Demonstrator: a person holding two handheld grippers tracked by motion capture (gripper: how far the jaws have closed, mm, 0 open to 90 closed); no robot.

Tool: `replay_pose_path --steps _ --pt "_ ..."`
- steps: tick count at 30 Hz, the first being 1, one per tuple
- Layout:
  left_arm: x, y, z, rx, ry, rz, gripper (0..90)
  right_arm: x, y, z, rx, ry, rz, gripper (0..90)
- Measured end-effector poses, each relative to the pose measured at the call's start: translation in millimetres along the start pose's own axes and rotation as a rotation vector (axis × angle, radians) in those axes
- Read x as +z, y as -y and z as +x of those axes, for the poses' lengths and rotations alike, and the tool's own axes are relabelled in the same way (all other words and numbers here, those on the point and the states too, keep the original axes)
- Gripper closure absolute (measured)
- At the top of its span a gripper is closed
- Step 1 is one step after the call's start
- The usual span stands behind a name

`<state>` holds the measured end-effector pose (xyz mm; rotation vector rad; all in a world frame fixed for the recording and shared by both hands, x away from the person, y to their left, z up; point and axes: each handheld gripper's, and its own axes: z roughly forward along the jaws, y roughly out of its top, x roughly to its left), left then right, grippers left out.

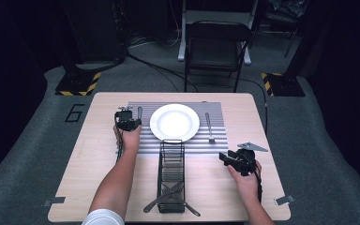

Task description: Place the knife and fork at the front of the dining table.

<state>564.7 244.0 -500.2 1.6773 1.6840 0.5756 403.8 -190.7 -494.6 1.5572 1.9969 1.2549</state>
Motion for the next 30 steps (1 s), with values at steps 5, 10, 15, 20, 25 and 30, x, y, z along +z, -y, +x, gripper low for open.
replay_pose_path --steps 5,10,15,20,25,30 --pt "-15.0 -4.7 -3.2 0.043 0.066 0.014 58.2 -1.9 0.2 -0.9 0.006 0.006 -0.005 51.3" --pt "-38.0 -9.8 -7.5 0.081 0.134 0.007 53.6 -1.4 0.4 0.8 -0.001 0.006 -0.002 51.3" --pt "-65.3 -10.6 -11.0 0.146 0.175 -0.037 51.0 -1.3 0.5 1.1 -0.003 0.008 0.0 51.3" --pt "-86.4 -5.4 -6.5 0.182 0.207 -0.047 48.2 -2.4 0.3 0.9 0.001 0.01 -0.004 51.3" --pt "-102.6 3.9 -2.5 0.212 0.225 -0.06 46.5 -2.3 0.5 1.6 -0.005 0.009 -0.004 51.2" --pt "-114.5 12.3 0.5 0.263 0.219 -0.063 45.7 -2.7 0.4 1.7 -0.007 0.011 -0.005 51.1"
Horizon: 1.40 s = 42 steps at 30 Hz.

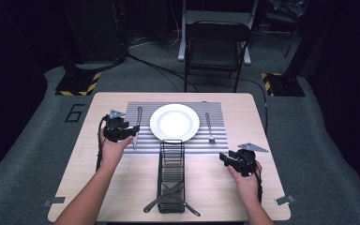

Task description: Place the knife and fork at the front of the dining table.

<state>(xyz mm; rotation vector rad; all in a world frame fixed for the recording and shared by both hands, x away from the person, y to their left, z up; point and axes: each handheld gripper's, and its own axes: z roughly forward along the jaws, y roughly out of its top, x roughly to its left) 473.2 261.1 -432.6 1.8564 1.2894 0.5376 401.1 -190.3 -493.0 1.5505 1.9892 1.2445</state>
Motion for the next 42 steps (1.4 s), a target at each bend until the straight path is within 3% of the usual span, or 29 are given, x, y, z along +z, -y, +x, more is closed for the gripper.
replay_pose_path --steps 9,18,30,42 --pt "-19.3 11.6 -6.9 0.07 0.043 0.0 44.4 -0.3 0.1 -0.9 0.001 0.003 -0.001 50.5" --pt "-38.4 37.3 -6.7 0.07 0.113 -0.002 44.3 -1.8 0.0 -0.3 -0.017 0.009 -0.007 50.1" --pt "-49.4 75.1 2.7 0.074 0.114 0.032 40.6 -2.2 0.6 -0.3 -0.02 0.021 0.001 47.4" --pt "-42.2 107.6 8.8 0.128 0.101 0.092 39.3 2.4 3.7 -1.0 -0.045 0.027 0.021 43.0"
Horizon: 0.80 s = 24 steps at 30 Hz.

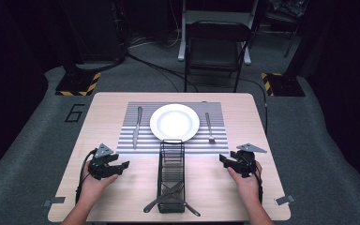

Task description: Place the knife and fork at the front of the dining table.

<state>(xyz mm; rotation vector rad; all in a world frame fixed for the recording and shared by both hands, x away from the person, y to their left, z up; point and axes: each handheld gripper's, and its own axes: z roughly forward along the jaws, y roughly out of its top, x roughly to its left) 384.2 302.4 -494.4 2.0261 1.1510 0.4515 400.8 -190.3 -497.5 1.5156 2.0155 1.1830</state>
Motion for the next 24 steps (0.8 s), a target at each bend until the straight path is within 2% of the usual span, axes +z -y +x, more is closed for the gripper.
replay_pose_path --steps 5,11,14,19,22,24 --pt "4.8 7.1 2.6 -0.014 -0.004 -0.016 39.3 1.4 0.9 -0.5 -0.01 0.0 0.004 43.0" --pt "9.3 15.7 8.2 -0.032 -0.013 -0.008 39.3 3.9 2.3 0.2 -0.023 -0.004 0.01 43.0" --pt "11.9 19.9 9.8 -0.032 -0.025 0.004 39.3 4.9 2.8 0.4 -0.031 0.0 0.014 43.0" --pt "15.5 23.7 11.8 -0.008 -0.049 0.018 39.2 6.9 3.3 1.7 -0.038 -0.001 0.021 43.0" --pt "15.4 24.3 12.4 -0.028 -0.06 0.0 38.6 8.7 4.3 2.2 -0.052 -0.002 0.028 42.8" --pt "13.4 23.9 13.7 -0.024 -0.059 0.001 38.1 9.8 4.9 2.5 -0.061 -0.003 0.032 42.4"
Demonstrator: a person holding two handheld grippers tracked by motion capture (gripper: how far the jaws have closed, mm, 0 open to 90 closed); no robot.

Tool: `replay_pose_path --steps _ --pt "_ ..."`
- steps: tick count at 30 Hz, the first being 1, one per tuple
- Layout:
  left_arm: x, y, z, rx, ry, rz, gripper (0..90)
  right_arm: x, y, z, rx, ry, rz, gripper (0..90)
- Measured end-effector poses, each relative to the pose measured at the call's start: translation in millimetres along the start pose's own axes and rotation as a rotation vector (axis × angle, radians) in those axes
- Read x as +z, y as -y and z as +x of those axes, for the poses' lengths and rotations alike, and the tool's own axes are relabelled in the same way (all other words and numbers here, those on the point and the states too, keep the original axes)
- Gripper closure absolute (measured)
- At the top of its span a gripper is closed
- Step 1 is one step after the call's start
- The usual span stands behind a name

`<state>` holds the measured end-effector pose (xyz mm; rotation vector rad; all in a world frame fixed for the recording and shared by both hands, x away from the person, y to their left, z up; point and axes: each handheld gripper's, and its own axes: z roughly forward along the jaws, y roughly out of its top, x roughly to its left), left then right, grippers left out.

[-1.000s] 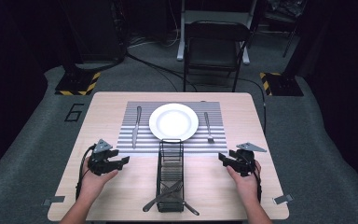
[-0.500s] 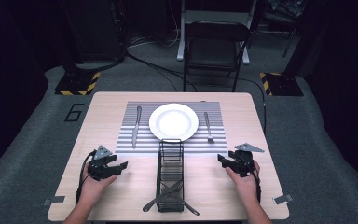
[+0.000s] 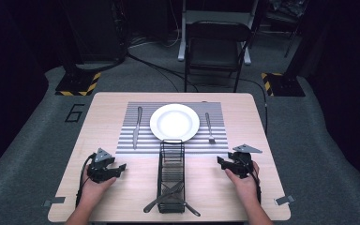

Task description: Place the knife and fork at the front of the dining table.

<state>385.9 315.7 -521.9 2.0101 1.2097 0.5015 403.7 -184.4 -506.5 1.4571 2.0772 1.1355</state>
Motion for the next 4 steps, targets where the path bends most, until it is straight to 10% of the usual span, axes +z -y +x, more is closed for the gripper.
replay_pose_path --steps 4 --pt "-0.8 0.2 1.9 -0.009 -0.013 -0.002 37.6 0.4 1.1 0.2 -0.006 0.007 0.001 40.4"
